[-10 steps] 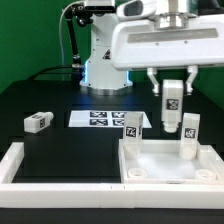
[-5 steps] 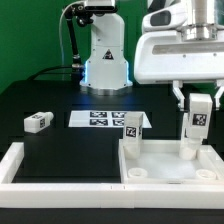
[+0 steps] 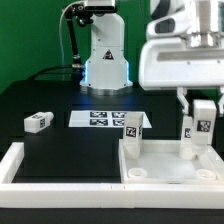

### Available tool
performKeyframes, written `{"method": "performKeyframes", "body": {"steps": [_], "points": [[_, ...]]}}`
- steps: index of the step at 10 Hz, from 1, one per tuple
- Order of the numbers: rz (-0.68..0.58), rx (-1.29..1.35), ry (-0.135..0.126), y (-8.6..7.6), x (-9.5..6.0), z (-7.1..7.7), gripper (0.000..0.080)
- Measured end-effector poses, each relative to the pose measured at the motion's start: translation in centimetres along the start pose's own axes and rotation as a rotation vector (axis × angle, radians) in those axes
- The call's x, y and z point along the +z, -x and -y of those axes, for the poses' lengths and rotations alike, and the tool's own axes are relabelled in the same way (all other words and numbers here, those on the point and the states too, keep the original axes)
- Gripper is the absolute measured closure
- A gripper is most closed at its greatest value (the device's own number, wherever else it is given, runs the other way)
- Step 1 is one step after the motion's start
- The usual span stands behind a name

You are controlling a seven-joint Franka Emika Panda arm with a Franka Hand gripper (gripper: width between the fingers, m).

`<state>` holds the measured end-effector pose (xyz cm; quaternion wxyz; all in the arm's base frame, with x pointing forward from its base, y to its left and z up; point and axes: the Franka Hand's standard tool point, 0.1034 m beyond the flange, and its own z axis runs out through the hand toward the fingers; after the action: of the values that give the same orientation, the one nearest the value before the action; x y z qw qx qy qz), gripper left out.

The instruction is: Assemble square table

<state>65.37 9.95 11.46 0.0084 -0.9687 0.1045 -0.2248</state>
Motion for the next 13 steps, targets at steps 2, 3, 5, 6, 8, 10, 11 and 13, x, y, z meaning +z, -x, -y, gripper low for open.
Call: {"method": "performKeyframes", "body": {"steps": [2,3,5,6,8,10,11,13], "points": [[-0.001,-0.006,0.006,-0.1,0.7,0.1,0.0509],[-0.001,-0.007,0.007,-0.1,0.9,0.2,0.0509],[0.003,-0.012,0.012,0.0,1.6,0.1,0.0509],[0.005,-0.015,0.012,0.2,1.8,0.3,0.0509],[0.006,-0.018,0.013,0.2,2.1,0.4,0.0509],[0.002,-0.021,0.013,0.0,2.4,0.6,0.0509],[0.004,-0.022,0.015,0.2,2.6,0.5,0.0509],[0.01,-0.029,0.018,0.6,3.2,0.7,0.0509]]}}
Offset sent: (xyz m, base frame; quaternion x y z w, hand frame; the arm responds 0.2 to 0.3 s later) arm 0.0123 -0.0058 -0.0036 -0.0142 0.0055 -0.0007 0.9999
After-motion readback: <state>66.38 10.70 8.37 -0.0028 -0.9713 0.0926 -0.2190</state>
